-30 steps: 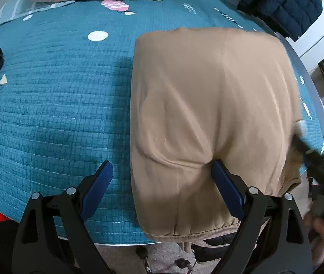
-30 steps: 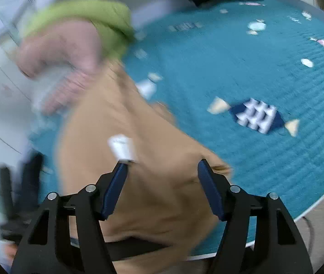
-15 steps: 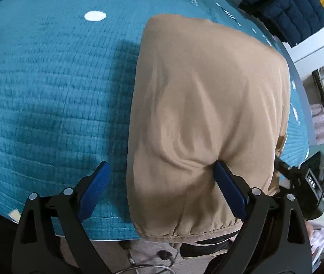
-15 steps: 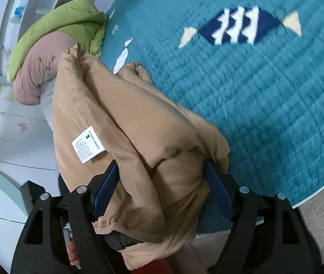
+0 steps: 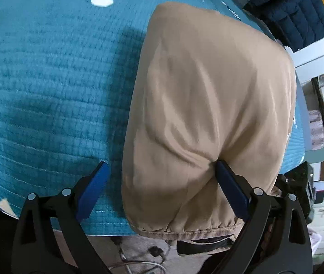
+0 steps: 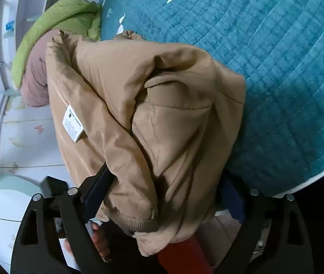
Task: Fold large clothes
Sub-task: 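Fold the hem up toward the collar with both tools and release, then grasp the folded tan jacket bundle with both tools and lift it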
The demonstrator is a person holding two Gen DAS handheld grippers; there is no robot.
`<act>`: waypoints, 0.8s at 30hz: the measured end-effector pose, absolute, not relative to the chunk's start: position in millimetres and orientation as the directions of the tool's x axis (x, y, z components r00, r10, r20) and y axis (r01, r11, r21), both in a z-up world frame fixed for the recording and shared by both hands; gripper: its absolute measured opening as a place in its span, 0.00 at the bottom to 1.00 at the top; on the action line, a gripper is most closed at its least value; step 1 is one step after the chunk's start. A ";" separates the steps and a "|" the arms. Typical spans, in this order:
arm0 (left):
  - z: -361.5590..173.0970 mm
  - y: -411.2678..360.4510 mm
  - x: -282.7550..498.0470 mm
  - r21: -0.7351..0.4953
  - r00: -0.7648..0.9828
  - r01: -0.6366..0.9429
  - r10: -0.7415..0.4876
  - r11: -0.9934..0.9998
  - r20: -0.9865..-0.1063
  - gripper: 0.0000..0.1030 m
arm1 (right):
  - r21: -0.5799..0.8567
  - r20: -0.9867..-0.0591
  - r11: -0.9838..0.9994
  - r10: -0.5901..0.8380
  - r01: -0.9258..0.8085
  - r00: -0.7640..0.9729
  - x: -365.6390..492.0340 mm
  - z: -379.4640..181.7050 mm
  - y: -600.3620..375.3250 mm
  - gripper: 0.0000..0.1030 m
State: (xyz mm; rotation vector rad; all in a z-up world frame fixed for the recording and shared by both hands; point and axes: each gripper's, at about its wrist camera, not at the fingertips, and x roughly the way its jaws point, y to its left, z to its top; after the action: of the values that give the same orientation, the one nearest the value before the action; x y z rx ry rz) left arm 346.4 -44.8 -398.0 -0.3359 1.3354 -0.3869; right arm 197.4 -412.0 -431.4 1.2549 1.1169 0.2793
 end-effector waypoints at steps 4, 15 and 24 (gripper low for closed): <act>-406.6 -42.6 343.9 -0.500 0.187 0.035 -0.497 0.865 -0.847 0.91 | 0.893 -0.430 0.266 0.743 0.363 0.512 192.4 -442.5 -413.2 0.83; -414.4 -62.9 338.6 -0.559 0.200 -0.002 -0.548 0.829 -0.812 0.92 | 0.925 -0.370 0.223 0.717 0.309 0.591 191.1 -437.1 -417.1 0.53; -427.2 -32.0 313.5 -0.600 0.157 0.029 -0.597 0.799 -0.787 0.92 | 0.941 -0.282 0.090 0.744 0.327 0.606 174.2 -452.8 -421.2 0.38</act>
State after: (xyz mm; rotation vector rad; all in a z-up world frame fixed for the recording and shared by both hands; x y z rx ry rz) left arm 313.5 -32.0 -427.2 -0.5119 1.3512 -0.4762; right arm 174.2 -421.2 -452.8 1.5049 0.9457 0.3914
